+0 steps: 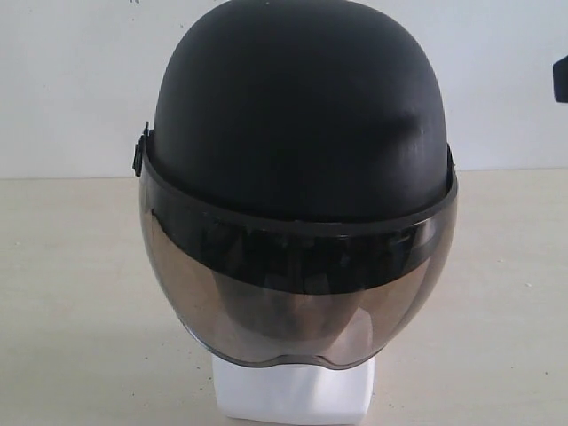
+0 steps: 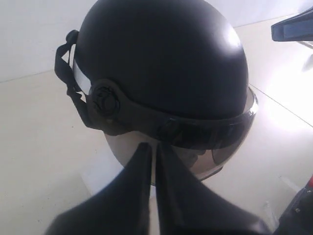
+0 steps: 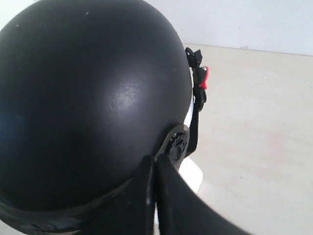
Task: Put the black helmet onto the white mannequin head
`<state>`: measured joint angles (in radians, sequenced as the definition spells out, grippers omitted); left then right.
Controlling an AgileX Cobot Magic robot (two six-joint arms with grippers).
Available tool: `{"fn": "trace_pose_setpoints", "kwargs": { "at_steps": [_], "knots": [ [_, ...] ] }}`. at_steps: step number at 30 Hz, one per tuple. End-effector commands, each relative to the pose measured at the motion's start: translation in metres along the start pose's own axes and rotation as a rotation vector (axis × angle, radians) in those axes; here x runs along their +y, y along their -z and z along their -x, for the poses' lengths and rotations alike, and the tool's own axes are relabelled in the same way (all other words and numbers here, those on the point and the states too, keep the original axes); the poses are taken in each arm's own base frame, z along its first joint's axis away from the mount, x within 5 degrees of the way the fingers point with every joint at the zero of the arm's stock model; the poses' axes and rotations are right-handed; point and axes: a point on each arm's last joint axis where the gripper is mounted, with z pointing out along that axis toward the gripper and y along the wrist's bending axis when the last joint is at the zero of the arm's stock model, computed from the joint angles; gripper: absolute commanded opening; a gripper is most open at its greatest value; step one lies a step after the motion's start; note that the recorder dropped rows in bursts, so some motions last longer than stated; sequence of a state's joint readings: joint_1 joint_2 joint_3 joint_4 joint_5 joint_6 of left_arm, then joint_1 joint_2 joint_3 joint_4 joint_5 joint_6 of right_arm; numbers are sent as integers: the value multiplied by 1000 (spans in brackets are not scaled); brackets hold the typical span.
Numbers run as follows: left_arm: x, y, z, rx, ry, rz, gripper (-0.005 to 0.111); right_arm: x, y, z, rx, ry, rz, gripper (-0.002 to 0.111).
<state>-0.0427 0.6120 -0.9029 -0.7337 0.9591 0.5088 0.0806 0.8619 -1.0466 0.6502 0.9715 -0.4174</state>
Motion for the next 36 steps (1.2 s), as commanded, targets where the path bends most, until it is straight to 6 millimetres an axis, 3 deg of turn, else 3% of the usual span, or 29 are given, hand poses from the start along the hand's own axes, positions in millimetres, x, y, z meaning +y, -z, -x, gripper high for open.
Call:
{"fn": "trace_pose_setpoints", "kwargs": {
  "at_steps": [1,8,18,36],
  "knots": [
    [-1,-2,-5,13,22,-15,4,-7,-11,-17,59,-30,-6,0],
    [-17,14,-8,-39,24,-83,4,-8,-14,-28,97,-40,1,0],
    [-41,47,-27,-126,-31,-111,4,9,15,-42,102,38,4,0],
    [-43,51,-29,-139,-50,-103,4,10,15,-41,96,29,16,0]
  ]
}}
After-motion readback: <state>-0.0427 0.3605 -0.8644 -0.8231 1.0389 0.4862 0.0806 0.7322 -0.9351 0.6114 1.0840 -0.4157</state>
